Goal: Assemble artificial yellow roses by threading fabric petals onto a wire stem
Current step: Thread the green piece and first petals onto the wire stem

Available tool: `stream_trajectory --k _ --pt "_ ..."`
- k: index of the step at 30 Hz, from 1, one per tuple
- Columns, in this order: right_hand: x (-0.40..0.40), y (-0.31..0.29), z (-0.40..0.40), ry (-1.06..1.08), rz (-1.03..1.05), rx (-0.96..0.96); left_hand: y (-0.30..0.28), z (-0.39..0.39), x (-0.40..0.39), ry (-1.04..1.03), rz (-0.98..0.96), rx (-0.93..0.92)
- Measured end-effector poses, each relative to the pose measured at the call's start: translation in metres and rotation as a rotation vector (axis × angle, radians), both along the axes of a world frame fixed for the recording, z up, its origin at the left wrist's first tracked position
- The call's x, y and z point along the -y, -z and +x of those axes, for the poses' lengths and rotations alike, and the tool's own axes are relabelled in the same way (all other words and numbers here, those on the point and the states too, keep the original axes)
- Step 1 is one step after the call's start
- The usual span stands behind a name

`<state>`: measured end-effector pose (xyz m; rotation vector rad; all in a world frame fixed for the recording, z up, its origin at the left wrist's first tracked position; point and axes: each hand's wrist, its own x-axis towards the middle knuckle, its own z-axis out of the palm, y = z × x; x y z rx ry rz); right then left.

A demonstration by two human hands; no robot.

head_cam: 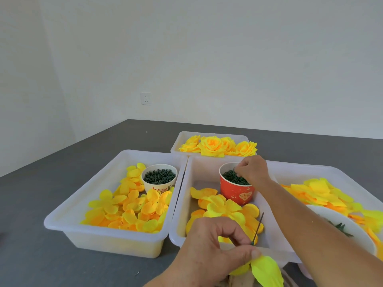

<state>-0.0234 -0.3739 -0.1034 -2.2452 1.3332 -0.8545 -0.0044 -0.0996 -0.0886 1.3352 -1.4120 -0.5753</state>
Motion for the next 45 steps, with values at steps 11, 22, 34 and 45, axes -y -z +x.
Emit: stream_trajectory --k 11,22,34,45 --pt "-0.08 -0.038 -0.056 -0.369 0.441 0.637 0.002 -0.005 -0.005 -0.049 0.018 -0.015" --pt "-0.181 -0.053 -0.12 -0.511 0.434 0.658 0.007 -0.01 -0.004 -0.104 0.03 -0.071" --pt "-0.2 -0.048 -0.131 -0.579 0.378 0.783 0.01 -0.008 -0.004 -0.087 -0.002 -0.064" --pt "-0.2 -0.047 -0.131 -0.587 0.386 0.839 0.01 -0.008 -0.002 -0.081 -0.009 -0.058"
